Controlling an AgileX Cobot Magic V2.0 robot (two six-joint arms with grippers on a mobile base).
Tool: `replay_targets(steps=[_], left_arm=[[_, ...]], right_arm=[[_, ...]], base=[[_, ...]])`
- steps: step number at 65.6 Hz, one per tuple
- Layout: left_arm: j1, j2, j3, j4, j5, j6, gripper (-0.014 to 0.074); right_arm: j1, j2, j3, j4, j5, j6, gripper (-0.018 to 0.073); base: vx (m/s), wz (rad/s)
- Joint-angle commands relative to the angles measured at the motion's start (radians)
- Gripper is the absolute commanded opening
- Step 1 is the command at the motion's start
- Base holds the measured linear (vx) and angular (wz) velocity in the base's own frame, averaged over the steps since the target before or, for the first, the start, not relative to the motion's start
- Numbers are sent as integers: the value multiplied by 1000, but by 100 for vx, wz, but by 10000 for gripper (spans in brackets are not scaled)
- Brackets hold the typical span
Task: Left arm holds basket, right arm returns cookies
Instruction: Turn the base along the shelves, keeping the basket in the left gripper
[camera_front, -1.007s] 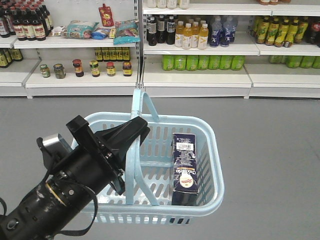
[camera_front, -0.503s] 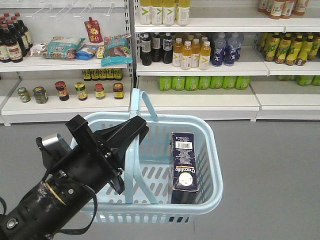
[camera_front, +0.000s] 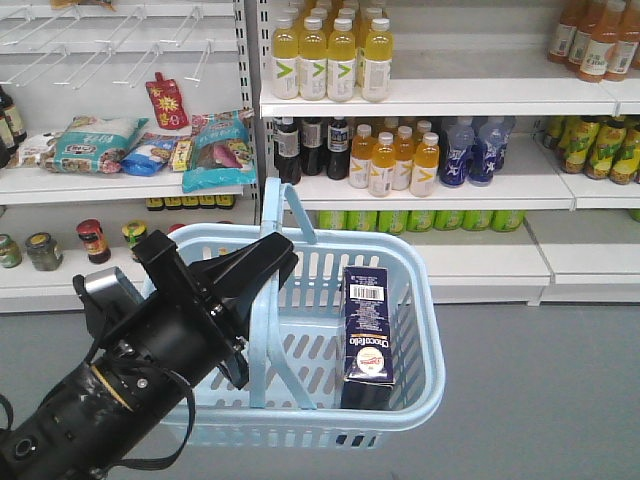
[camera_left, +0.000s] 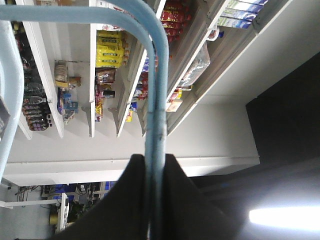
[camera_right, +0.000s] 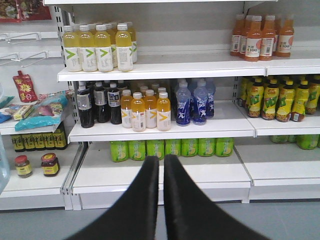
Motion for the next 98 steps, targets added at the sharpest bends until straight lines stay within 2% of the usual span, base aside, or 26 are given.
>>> replay_targets(steps=[1, 52, 98], left_arm=[[-6, -30, -31, 2, -131, -1, -3], [-6, -30, -31, 2, -131, -1, -3], [-6, -30, -31, 2, -131, -1, -3]], right_arm=[[1, -13, 17, -6, -71, -5, -6], [1, -13, 17, -6, -71, -5, -6], [1, -13, 17, -6, -71, -5, -6]], base=[[54, 0], [46, -5], [23, -27]])
